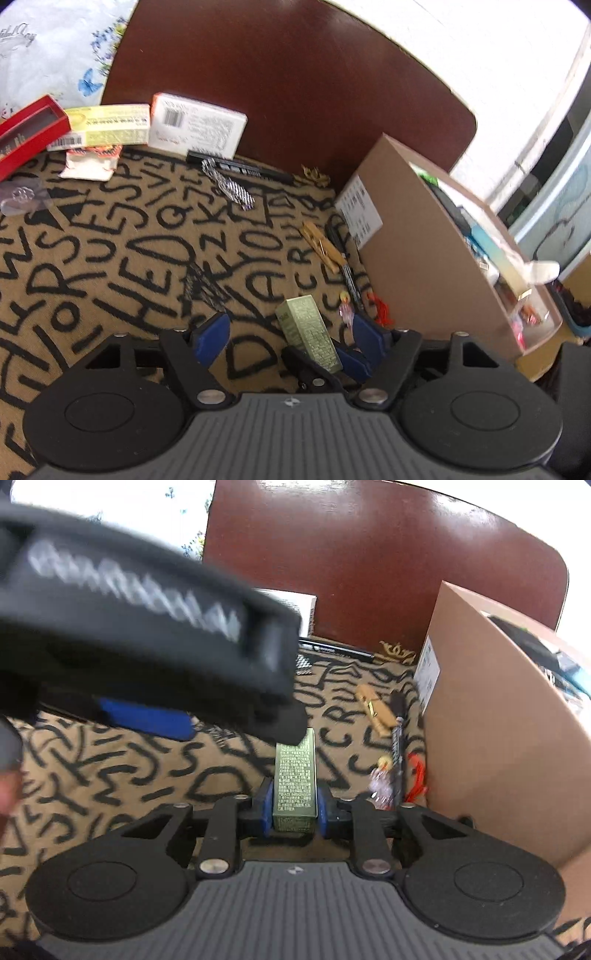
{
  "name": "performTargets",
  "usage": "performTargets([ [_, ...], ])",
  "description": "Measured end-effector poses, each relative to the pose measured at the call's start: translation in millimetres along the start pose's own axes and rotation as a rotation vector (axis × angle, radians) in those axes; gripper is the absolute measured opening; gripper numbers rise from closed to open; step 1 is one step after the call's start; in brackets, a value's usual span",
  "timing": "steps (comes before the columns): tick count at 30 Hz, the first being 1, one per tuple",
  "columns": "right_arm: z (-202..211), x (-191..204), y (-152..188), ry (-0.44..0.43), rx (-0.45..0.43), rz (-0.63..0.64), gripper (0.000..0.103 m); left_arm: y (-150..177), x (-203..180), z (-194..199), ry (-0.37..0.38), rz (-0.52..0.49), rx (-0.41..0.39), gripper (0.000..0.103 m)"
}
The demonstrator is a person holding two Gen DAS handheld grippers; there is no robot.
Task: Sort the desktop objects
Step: 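Close the left gripper on the olive-green box and lift it, then carry the olive-green box into the cardboard box and open the left gripper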
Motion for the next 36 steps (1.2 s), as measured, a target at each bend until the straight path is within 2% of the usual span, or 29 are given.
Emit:
performTargets([
  [8,20.0,1.2,15.8,-0.055,0.004,-0.013,0.022,24.2,-14.1,-13.5,-0.012,-0.014,0.068,0.048],
  [14,32.8,1.4,24.8,-0.081,0.006,-0.022,0.022,33.1,-17.9,-10.6,-0.045,0.005,0.072,0.046],
  [17,38.8,1.3,29.6,-0.094,0.009,-0.027,0.022,37.8,-22.1,-8.9,-0.061,-0.012,0.075,0.042],
  [27,58.5,-7.8,42.6,-0.136,0.013,-0.064,0.023,50.5,-42.0,4.9,-0.095,-0.026,0.072,0.039],
  [31,72.7,-7.0,36.4,-0.138,-0.032,-0.060,0.023,52.1,-60.0,20.6,-0.104,-0.061,0.037,0.039],
  [36,97.0,-18.2,27.3,-0.111,-0.133,-0.053,0.023,44.6,-89.8,39.7,-0.099,-0.122,-0.025,0.039],
])
Point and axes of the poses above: each gripper's, at about its wrist camera, not at the fingertips, and z roughly against the way its jaws point, x to its left, y to its underside, the point moved 3 cm from there along -z, roughly the way its jaws point, and after that the axes turned 10 degrees about y, right-handed, at the moved point
